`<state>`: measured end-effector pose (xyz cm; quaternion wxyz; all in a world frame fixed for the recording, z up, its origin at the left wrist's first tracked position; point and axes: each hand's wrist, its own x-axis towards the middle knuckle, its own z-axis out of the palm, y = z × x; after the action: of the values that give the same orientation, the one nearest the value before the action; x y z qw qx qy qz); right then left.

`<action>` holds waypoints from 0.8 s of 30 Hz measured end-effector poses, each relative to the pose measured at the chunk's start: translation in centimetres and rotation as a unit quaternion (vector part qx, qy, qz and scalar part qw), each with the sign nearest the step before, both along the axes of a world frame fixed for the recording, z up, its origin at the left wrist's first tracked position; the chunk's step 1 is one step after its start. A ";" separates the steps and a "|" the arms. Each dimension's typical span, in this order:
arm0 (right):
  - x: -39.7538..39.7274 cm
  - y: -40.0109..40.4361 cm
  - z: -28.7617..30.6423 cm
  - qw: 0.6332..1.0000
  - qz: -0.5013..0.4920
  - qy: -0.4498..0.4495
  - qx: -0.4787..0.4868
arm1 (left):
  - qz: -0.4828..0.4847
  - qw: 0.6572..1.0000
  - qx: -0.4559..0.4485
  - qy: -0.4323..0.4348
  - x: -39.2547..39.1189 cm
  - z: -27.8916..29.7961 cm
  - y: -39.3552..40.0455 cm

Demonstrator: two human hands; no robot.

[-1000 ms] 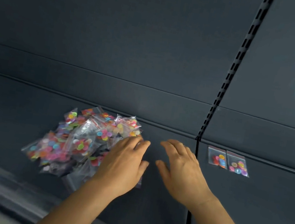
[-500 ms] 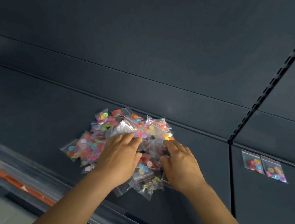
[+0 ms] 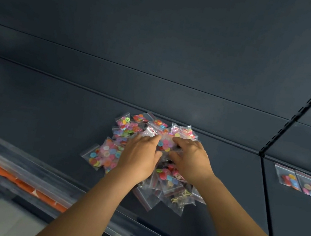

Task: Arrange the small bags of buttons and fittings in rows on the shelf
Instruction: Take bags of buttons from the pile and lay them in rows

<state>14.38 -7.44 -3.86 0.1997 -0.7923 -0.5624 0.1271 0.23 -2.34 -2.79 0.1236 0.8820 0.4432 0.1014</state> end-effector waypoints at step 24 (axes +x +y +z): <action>-1.2 -2.2 2.6 0.988 -0.043 0.144 0.031 | 0.058 0.943 -0.128 -0.301 -0.9 0.3 0.7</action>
<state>13.16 -9.65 -1.25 0.3089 -0.7824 -0.4968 0.2135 -0.72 -1.67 -2.51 0.3570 0.7598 0.4449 0.3118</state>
